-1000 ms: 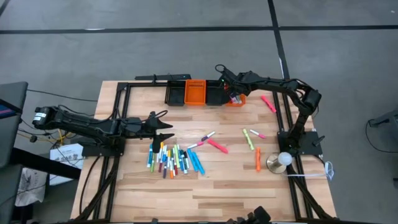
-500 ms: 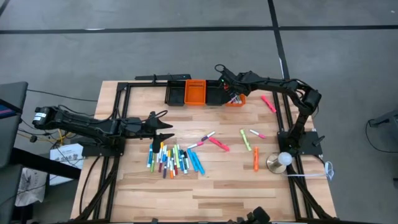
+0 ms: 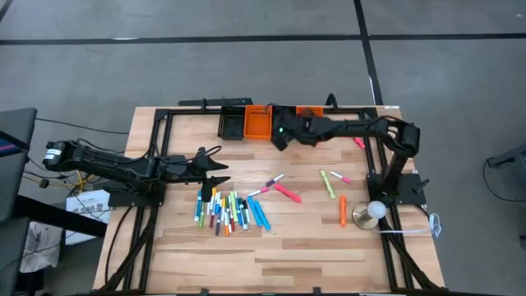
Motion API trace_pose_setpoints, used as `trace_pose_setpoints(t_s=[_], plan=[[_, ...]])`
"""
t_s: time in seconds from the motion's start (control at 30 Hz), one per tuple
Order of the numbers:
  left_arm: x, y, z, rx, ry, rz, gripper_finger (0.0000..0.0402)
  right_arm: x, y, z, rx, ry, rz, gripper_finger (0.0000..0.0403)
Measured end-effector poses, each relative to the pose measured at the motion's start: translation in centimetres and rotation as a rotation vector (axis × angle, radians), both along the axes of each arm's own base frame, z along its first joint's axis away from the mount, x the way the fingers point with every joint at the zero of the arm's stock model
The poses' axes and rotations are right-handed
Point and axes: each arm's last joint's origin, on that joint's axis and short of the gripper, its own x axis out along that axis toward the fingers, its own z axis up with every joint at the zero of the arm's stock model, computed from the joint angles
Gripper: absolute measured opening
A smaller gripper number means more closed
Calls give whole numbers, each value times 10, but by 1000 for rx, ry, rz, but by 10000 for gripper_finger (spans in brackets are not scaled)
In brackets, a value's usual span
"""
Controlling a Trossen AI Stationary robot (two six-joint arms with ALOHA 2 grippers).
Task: Pick & Place Markers
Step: Put the gray marker pen into the right orange bin
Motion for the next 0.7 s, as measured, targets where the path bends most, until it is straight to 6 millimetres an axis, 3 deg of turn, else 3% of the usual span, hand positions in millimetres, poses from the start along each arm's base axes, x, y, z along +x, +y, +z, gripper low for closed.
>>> trace_pose_setpoints(t_s=[0.23,0.47,0.7], plan=[[0,0,0,0,1,0,195,19,65,2,-1,-41,187,141],[0,0,0,-1,3,-3,195,25,132,3,8,-71,353,132],[0,-5,-1,-51,10,-159,195,25,185,6,35,-111,566,131]])
